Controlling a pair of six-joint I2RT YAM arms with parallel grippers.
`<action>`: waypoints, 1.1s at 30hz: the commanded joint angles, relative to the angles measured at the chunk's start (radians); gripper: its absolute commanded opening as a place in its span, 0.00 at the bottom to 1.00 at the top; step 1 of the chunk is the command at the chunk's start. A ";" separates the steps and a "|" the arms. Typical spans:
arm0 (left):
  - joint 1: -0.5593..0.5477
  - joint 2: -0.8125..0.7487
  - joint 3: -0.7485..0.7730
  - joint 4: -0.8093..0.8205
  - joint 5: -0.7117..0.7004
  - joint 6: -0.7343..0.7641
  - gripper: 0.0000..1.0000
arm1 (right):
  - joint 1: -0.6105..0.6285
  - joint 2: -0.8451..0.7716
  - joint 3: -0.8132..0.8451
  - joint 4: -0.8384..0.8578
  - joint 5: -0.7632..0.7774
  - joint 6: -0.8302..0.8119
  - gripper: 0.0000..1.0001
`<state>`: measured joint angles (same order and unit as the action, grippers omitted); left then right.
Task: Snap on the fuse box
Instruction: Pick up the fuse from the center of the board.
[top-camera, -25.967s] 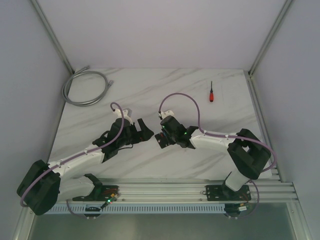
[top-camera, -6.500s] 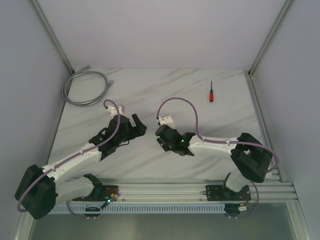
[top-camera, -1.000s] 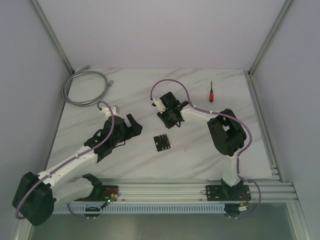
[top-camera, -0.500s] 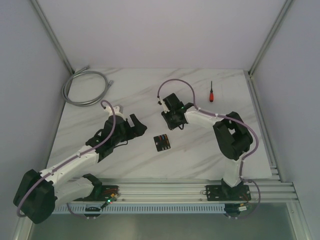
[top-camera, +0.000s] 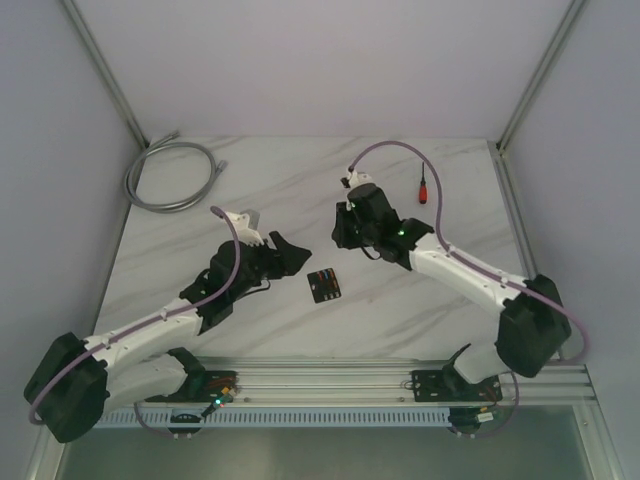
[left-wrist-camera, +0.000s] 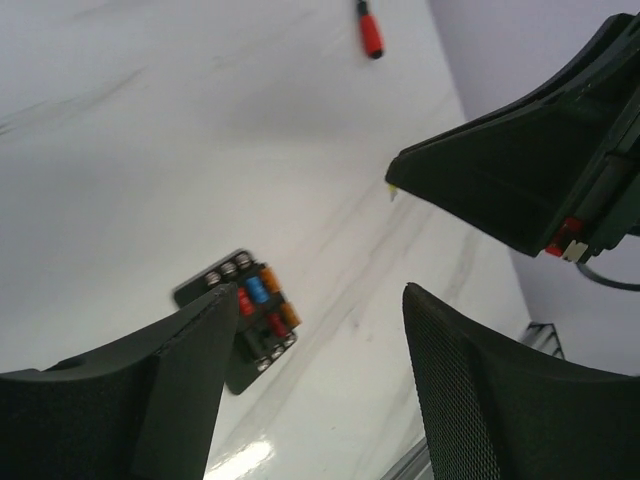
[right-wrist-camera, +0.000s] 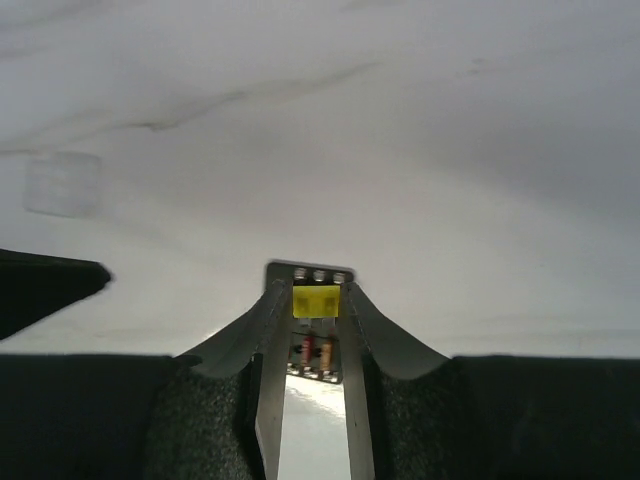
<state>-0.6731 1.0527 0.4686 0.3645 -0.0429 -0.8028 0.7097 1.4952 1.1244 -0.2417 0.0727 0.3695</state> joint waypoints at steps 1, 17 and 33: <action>-0.050 0.021 0.009 0.176 -0.041 0.035 0.75 | 0.037 -0.089 -0.043 0.084 0.050 0.138 0.21; -0.144 0.156 0.133 0.241 -0.078 0.103 0.46 | 0.131 -0.173 -0.069 0.125 0.090 0.219 0.22; -0.147 0.134 0.126 0.241 -0.112 0.118 0.05 | 0.163 -0.171 -0.084 0.155 0.089 0.260 0.23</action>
<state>-0.8158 1.2034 0.5732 0.5602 -0.1326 -0.7010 0.8536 1.3460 1.0611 -0.1192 0.1516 0.5991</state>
